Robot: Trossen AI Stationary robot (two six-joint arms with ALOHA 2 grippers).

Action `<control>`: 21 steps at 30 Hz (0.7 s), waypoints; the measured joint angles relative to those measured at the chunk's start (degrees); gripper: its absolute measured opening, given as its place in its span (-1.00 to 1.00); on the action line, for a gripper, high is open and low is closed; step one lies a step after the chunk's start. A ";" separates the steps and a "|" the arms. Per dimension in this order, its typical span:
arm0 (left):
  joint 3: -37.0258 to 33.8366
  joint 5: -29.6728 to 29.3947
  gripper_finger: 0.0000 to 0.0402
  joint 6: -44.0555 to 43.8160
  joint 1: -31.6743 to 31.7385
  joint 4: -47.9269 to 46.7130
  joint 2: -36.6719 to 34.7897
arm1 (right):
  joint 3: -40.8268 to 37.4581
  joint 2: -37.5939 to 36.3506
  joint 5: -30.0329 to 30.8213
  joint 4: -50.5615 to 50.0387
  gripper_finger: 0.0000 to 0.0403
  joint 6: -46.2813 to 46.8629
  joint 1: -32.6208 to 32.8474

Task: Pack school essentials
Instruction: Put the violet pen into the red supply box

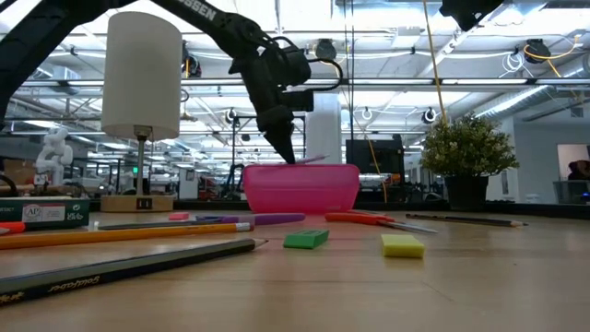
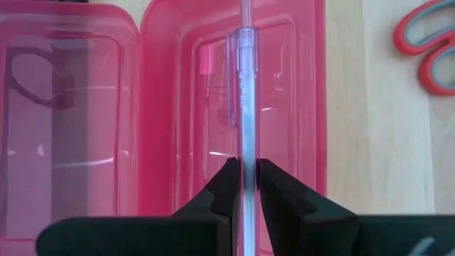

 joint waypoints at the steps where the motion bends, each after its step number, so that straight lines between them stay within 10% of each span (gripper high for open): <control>1: 0.00 0.00 -0.77 -0.40 0.00 -0.10 0.00 | 0.00 -0.01 0.00 0.00 -1.00 -0.01 0.00; 21: -0.07 -0.52 -0.77 -3.11 -0.88 -1.55 1.36 | 0.01 -0.02 0.00 -0.70 -1.00 -0.03 0.00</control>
